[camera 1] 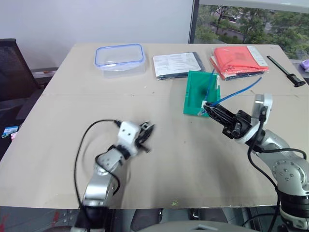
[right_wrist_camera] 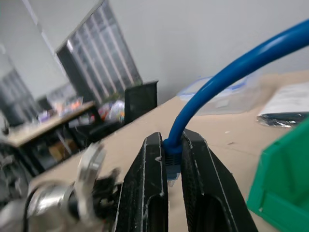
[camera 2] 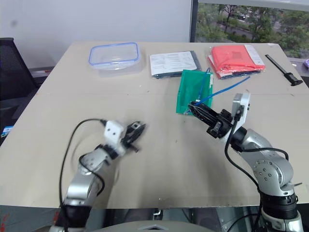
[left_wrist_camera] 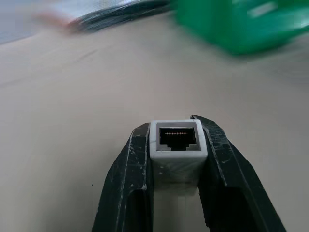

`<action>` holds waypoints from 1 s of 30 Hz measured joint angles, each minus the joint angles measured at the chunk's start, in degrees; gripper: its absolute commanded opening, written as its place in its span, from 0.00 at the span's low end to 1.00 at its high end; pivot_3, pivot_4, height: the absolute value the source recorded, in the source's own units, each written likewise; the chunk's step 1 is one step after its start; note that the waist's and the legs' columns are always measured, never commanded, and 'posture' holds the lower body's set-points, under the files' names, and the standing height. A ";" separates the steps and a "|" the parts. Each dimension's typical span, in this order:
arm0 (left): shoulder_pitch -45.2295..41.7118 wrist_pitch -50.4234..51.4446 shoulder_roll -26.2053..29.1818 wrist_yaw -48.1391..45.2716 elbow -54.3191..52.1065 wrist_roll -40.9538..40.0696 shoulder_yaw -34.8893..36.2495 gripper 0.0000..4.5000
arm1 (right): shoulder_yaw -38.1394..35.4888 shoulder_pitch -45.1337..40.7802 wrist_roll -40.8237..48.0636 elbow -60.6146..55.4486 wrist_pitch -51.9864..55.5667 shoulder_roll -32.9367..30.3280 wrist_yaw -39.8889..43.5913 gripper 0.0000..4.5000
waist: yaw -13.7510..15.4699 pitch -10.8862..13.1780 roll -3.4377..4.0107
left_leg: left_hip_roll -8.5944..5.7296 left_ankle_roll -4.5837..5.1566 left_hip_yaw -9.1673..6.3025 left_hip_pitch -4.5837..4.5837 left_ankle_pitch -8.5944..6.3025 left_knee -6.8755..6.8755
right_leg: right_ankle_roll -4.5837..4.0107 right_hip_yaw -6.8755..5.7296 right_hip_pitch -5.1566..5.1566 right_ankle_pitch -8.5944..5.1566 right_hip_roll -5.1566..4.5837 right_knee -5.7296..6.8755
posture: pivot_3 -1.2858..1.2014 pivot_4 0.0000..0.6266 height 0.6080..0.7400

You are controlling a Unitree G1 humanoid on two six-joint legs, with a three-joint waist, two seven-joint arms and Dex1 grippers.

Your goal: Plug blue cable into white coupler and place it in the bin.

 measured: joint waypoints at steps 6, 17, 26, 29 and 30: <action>-15.40 -0.85 0.15 -20.97 13.96 -3.91 -7.74 0.13 | 8.05 -2.57 -11.74 0.54 -3.81 -4.07 5.69 0.00 | -0.11 0.00 -0.03 | 0.00 0.00 -0.04 -0.02 0.00 0.06 | 0.01 0.01 -0.02 0.00 0.31 0.04 | 0.52 0.24 0.98; -30.98 -15.30 -3.42 -40.93 43.33 0.02 -11.71 0.13 | 15.19 -2.64 -27.84 8.69 -13.79 -5.15 11.72 0.00 | -0.14 0.02 -0.05 | 0.05 0.00 -0.06 -0.05 0.00 0.11 | 0.01 0.03 -0.03 0.00 0.41 0.04 | 0.52 0.24 0.98; -31.88 -17.78 -4.53 -44.67 46.50 0.70 -11.62 0.13 | 16.27 -4.54 -31.49 12.23 -16.58 -3.13 13.50 0.00 | -0.11 0.02 -0.06 | 0.20 0.00 -0.05 -0.06 0.00 0.18 | 0.01 0.03 -0.03 0.00 0.40 0.08 | 0.52 0.24 0.98; -31.87 -17.77 -4.75 -44.88 46.54 0.76 -11.62 0.13 | 17.10 -4.91 -32.64 12.40 -17.92 -3.34 15.25 0.00 | -0.11 0.02 -0.06 | 0.20 0.00 -0.07 -0.05 0.00 0.18 | 0.01 0.02 -0.03 0.00 0.40 0.10 | 0.52 0.24 0.98; -31.87 -17.69 -4.78 -44.90 46.54 0.77 -11.62 0.13 | 17.21 -4.92 -32.81 12.42 -18.31 -3.53 16.05 0.00 | -0.11 0.02 -0.06 | 0.20 0.00 -0.08 -0.06 0.00 0.18 | 0.01 0.01 -0.03 0.00 0.40 0.10 | 0.52 0.24 0.98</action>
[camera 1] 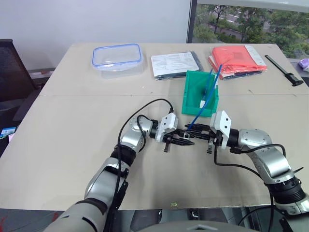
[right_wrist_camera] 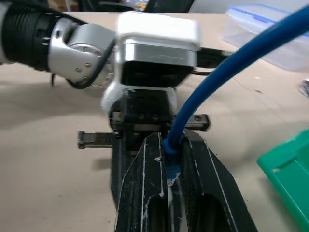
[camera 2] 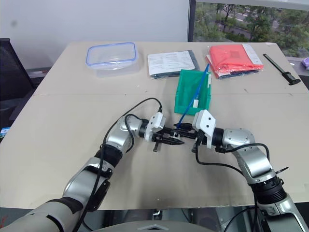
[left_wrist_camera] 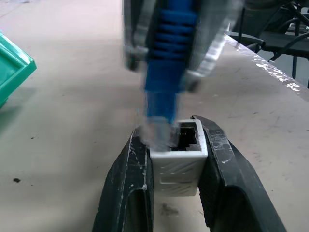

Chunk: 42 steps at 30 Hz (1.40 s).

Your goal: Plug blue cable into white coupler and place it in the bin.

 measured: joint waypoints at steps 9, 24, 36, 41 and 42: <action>0.18 1.01 -0.18 -0.09 0.00 0.85 0.03 0.13 | 0.76 -0.56 -1.59 0.94 -0.87 -1.94 3.15 0.00 | 0.01 0.00 0.00 | 0.00 0.00 0.00 0.01 0.00 0.03 | 0.00 0.00 0.00 0.00 0.00 0.04 | 0.52 0.24 0.98; 0.77 3.85 -1.21 0.02 -0.10 1.10 0.10 0.13 | 3.33 -2.03 -3.93 5.09 -2.78 -1.79 5.00 0.00 | 0.00 -0.02 0.02 | 0.00 0.00 0.01 0.04 0.00 0.05 | 0.00 0.01 0.01 0.00 0.00 0.06 | 0.52 0.24 0.98; 2.59 7.46 -0.94 0.09 -3.73 1.00 0.70 0.13 | 1.91 -1.12 -0.65 6.08 -1.04 0.37 4.93 0.00 | -0.03 -0.03 0.03 | 0.03 0.00 0.00 0.05 0.00 0.06 | -0.01 0.02 0.01 0.00 0.01 0.10 | 0.52 0.24 0.98; 2.80 7.53 -1.64 0.18 -3.73 1.03 0.51 0.13 | 3.45 -1.62 -3.27 6.38 -4.89 -2.50 6.59 0.00 | 0.10 -0.06 -0.01 | 0.01 0.00 0.00 0.07 0.00 0.08 | 0.00 0.00 0.04 0.00 0.00 0.09 | 0.52 0.24 0.98; 2.80 7.52 -1.64 0.18 -3.73 1.05 0.50 0.13 | 3.52 -1.46 -3.37 6.77 -5.89 -2.49 6.60 0.00 | 0.09 -0.07 -0.01 | 0.01 0.00 0.01 0.07 0.00 0.08 | -0.01 0.01 0.04 0.00 0.00 0.09 | 0.52 0.24 0.98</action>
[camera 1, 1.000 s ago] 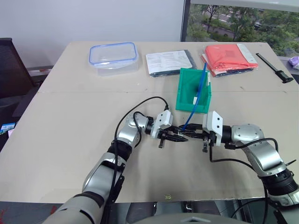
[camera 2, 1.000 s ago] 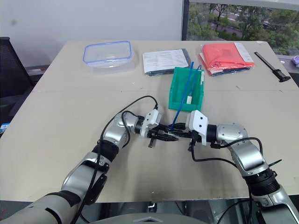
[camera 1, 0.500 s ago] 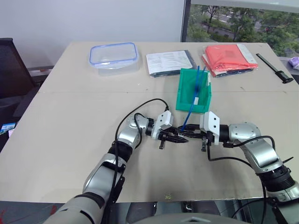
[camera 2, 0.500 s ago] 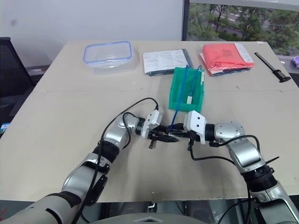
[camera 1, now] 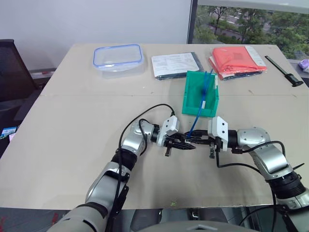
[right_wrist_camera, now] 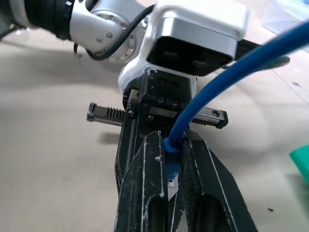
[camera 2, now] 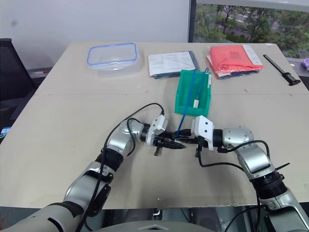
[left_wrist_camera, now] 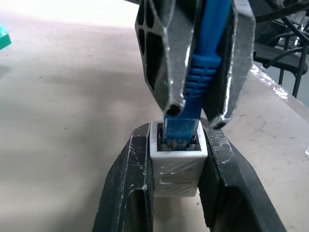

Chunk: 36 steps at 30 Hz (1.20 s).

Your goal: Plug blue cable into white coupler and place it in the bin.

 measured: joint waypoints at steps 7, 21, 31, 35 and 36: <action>0.01 0.12 0.19 0.80 0.04 1.32 -0.11 0.13 | 0.32 0.05 0.40 3.35 -1.92 1.26 0.02 0.00 | -0.10 -0.30 0.00 | 0.01 0.00 -0.01 0.19 0.00 0.00 | 0.00 -0.01 0.18 0.00 0.00 0.01 | 0.52 0.24 0.98; 0.53 -5.32 0.77 2.19 0.09 3.36 -0.22 0.36 | -1.73 2.38 2.50 3.71 -1.71 4.63 -1.09 0.00 | -0.17 -0.46 -0.02 | 0.06 0.00 -0.03 0.14 0.00 0.01 | -0.03 -0.02 0.17 0.01 0.02 0.01 | 0.52 0.24 0.98; 3.72 -5.32 2.78 4.91 -7.16 2.10 1.36 0.94 | -1.85 2.81 2.02 1.98 -0.99 3.76 -0.89 0.00 | -0.24 -0.50 -0.07 | 0.08 0.00 -0.04 0.18 0.00 0.00 | -0.03 -0.02 0.18 0.01 0.02 0.02 | 0.52 0.24 0.98; 7.85 0.05 6.78 7.49 -15.92 1.88 2.38 0.94 | -3.33 1.99 3.51 1.89 1.95 3.71 -1.28 0.00 | -0.14 -0.49 -0.06 | 0.10 0.00 -0.05 0.15 0.00 0.00 | -0.03 -0.03 0.17 0.01 -0.02 0.01 | 0.52 0.24 0.98; 8.79 1.58 7.43 8.34 -17.94 1.59 2.69 0.94 | -3.71 1.61 3.88 1.91 2.70 3.69 -1.47 0.00 | -0.13 -0.48 -0.05 | 0.10 0.00 -0.04 0.14 0.00 0.00 | -0.03 -0.03 0.16 0.01 -0.04 0.00 | 0.52 0.24 0.98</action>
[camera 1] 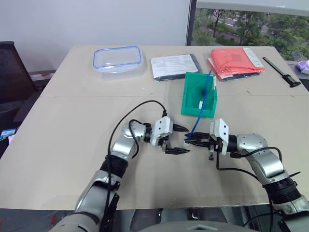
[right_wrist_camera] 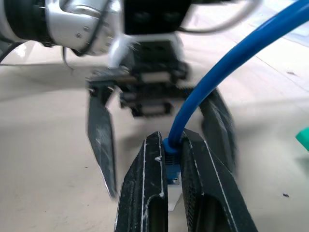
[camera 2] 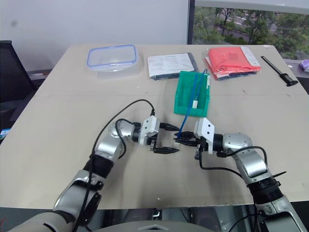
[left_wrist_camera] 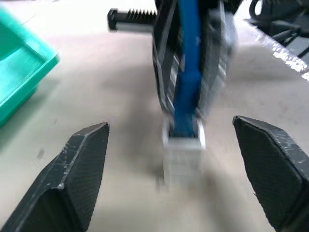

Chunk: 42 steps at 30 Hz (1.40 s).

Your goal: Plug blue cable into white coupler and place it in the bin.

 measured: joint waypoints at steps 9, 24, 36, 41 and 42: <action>4.59 29.49 2.66 23.14 -30.81 -6.31 9.89 0.94 | -8.79 -18.59 8.53 4.77 18.70 1.90 -8.70 0.00 | 0.04 0.12 0.04 | -0.04 -0.01 -0.07 -0.12 0.00 -0.04 | 0.00 0.06 -0.09 0.01 -0.13 0.01 | 0.52 0.24 0.98; -5.45 56.94 4.70 42.84 -42.17 -8.87 12.59 0.95 | -11.57 -46.21 -3.60 50.96 11.49 4.36 -16.70 0.78 | -0.43 0.29 0.06 | -0.08 -0.06 0.15 -0.24 0.01 -0.33 | 0.02 0.14 -0.31 0.02 -0.12 -0.07 | 0.52 0.24 0.98; 2.22 56.05 6.41 46.98 -45.21 -9.36 12.26 0.95 | -20.53 -21.80 3.36 20.62 19.02 -3.45 -16.23 0.99 | 0.12 0.30 0.06 | -0.06 -0.09 0.09 -0.25 0.03 -0.79 | 0.03 0.29 -0.38 0.01 -0.19 -0.28 | 0.52 0.24 0.98; 16.87 47.00 9.25 47.41 -48.76 -6.22 11.64 0.95 | -25.28 -0.60 7.87 4.08 15.75 -6.43 -9.66 0.99 | -0.12 0.30 0.10 | -0.04 -0.05 0.13 -0.10 0.01 -0.92 | 0.02 0.35 -0.38 0.00 -0.21 -0.26 | 0.52 0.24 0.98; 21.75 44.19 9.23 47.05 -50.18 -6.16 12.07 0.95 | -26.70 4.83 8.01 1.68 13.11 -6.90 -7.69 0.99 | -0.03 0.29 0.09 | -0.03 -0.05 0.12 -0.07 0.00 -0.91 | 0.01 0.35 -0.36 0.00 -0.24 -0.25 | 0.52 0.24 0.98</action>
